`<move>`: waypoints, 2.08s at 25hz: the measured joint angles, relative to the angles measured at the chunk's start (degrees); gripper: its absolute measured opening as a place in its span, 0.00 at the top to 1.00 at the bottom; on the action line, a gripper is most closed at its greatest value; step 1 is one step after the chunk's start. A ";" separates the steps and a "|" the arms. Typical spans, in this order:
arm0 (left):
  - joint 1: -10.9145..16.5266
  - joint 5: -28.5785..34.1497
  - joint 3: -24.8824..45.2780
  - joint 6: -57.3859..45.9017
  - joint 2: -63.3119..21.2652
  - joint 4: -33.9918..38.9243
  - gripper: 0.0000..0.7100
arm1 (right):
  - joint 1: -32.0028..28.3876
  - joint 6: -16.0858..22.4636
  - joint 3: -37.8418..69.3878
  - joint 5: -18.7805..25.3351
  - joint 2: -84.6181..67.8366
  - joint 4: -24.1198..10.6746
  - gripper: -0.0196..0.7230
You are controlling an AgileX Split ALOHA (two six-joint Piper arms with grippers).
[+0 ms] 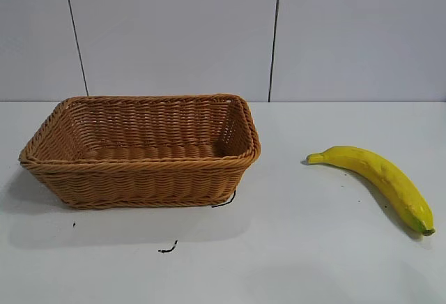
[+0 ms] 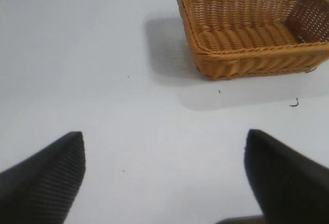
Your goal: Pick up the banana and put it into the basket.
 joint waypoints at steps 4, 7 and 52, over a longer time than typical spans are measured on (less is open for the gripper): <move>0.00 0.00 0.00 0.00 0.00 0.00 0.11 | 0.00 0.00 -6.10 -0.05 11.53 1.18 0.12; 0.00 0.00 0.00 0.00 0.00 0.00 0.11 | 0.00 0.00 -11.55 -0.05 21.51 3.81 0.12; 0.00 0.00 0.00 0.00 0.00 0.00 0.11 | 6.15 -6.44 -49.13 -0.19 105.17 1.67 0.12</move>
